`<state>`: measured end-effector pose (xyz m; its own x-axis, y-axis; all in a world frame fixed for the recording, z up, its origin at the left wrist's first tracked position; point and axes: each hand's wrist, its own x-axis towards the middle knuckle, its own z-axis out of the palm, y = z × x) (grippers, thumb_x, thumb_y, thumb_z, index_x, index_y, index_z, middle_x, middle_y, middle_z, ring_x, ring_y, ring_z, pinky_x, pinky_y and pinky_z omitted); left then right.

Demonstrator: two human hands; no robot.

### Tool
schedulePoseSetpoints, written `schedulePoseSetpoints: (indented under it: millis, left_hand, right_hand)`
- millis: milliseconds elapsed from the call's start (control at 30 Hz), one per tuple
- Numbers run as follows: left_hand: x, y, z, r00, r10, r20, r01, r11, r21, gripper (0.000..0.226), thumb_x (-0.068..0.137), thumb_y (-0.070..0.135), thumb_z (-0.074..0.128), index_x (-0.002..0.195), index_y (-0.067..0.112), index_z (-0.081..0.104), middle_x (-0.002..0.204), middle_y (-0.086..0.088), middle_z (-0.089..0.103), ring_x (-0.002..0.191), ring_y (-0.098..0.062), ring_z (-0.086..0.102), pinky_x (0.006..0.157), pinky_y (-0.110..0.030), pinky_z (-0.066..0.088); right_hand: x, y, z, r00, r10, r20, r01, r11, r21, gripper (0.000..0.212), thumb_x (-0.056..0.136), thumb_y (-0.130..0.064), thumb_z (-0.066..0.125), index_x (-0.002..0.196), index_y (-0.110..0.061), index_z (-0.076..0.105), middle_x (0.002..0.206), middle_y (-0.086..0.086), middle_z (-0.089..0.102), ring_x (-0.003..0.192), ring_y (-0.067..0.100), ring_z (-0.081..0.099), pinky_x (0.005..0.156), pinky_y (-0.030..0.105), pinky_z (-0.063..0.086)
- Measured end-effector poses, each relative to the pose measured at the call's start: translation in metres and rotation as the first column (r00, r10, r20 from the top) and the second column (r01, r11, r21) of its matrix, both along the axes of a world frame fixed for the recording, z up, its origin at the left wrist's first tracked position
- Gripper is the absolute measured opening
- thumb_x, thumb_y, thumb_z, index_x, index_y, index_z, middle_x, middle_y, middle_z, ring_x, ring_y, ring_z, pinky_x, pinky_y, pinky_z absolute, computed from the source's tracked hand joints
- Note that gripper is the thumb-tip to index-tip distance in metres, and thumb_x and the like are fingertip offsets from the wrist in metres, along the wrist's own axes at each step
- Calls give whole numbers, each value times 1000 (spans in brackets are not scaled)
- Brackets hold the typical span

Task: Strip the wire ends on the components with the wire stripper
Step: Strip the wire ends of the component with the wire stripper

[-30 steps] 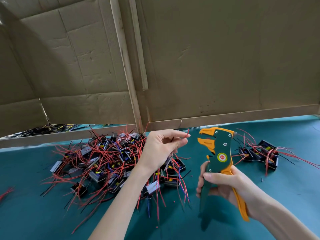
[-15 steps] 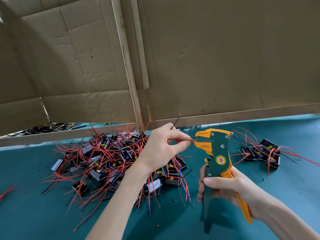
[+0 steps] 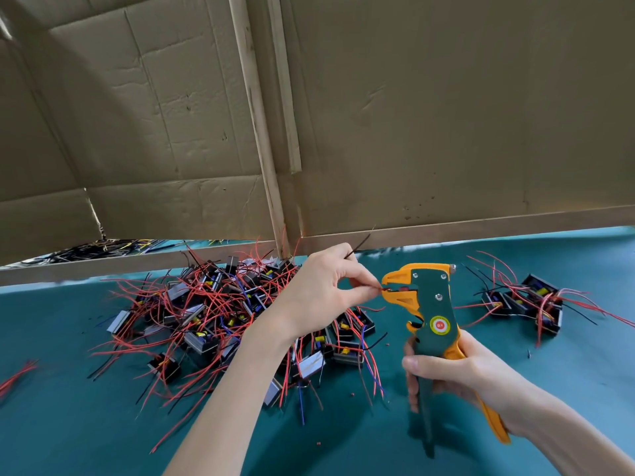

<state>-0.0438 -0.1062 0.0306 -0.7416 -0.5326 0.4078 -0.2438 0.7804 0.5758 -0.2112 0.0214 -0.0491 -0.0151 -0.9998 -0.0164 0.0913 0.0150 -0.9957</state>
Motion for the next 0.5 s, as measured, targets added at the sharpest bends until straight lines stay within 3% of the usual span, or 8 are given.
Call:
schedulePoseSetpoints:
  millis: [133, 267, 367, 433, 500]
  left_hand:
    - [1, -3, -1, 1000, -16, 9, 15, 998, 53, 12, 82, 21, 74, 92, 17, 78, 74, 5, 40, 59, 5, 43, 58, -8, 32]
    - [-3, -6, -7, 999, 17, 48, -20, 998, 62, 10, 84, 23, 72, 92, 21, 78, 74, 4, 40, 59, -1, 41, 59, -13, 30]
    - [-4, -10, -14, 995, 73, 62, -80, 991, 106, 7, 85, 23, 72, 88, 20, 77, 75, 5, 45, 63, 0, 44, 63, -13, 32]
    - [-4, -13, -17, 989, 141, 39, -144, 986, 89, 7, 86, 23, 70, 88, 20, 76, 78, 4, 52, 72, 0, 48, 68, -18, 33]
    - [-7, -13, -13, 979, 201, -37, -199, 979, 38, 8, 87, 25, 69, 89, 23, 76, 80, 4, 58, 80, -7, 48, 72, -21, 33]
  right_hand:
    - [4, -2, -1, 995, -80, -58, 81, 997, 14, 37, 54, -38, 87, 63, -11, 63, 56, 21, 57, 48, 32, 55, 52, 37, 51]
    - [13, -6, -13, 965, -256, -62, 258, 966, 30, 42, 51, -43, 80, 48, -13, 51, 42, 17, 45, 34, 24, 41, 39, 27, 40]
    - [11, -8, -9, 988, -98, 117, 83, 988, 129, 34, 52, -31, 86, 58, -9, 61, 54, 19, 54, 45, 30, 53, 46, 35, 50]
    - [7, -11, -7, 937, -54, 346, -4, 986, 164, 31, 51, -17, 89, 71, -5, 69, 69, 22, 61, 61, 36, 63, 60, 44, 57]
    - [2, -13, -8, 882, -85, 463, -9, 980, 197, 26, 59, -6, 83, 80, 0, 69, 75, 23, 63, 66, 37, 66, 64, 45, 58]
